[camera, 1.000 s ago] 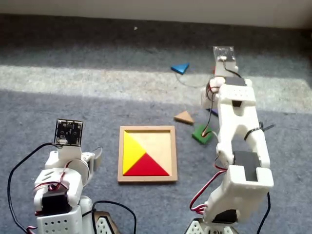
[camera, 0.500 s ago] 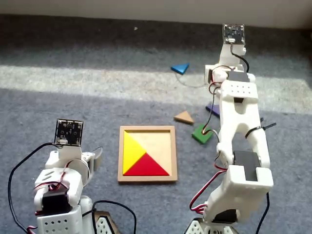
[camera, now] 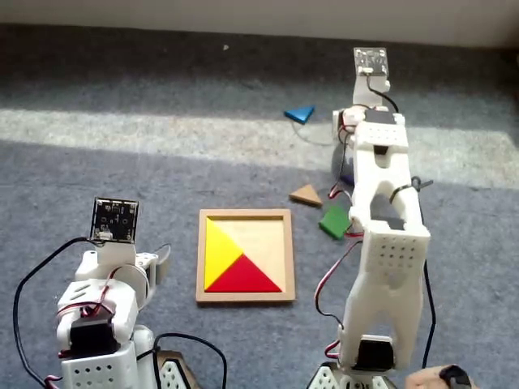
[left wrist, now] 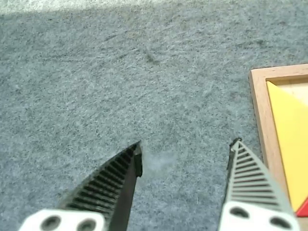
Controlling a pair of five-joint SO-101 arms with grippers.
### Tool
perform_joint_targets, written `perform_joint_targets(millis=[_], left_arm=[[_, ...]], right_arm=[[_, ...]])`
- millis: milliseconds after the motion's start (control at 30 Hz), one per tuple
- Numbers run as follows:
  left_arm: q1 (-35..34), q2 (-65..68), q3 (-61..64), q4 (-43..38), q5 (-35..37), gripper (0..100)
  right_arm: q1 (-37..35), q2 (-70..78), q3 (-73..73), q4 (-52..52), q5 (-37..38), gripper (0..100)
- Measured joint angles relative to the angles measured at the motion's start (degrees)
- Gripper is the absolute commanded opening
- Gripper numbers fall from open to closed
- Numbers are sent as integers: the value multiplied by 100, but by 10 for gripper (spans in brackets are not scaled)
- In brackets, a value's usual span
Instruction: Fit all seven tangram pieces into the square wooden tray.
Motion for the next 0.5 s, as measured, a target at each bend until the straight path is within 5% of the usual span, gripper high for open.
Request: perform_joint_targets(millis=[233,500], left_arm=[[0,0,0,0,0,292],[0,0,0,0,0,292]], right_arm=[[-18,1468,-2048,747,0,195],[79,2470,-3895,1565,387,163]])
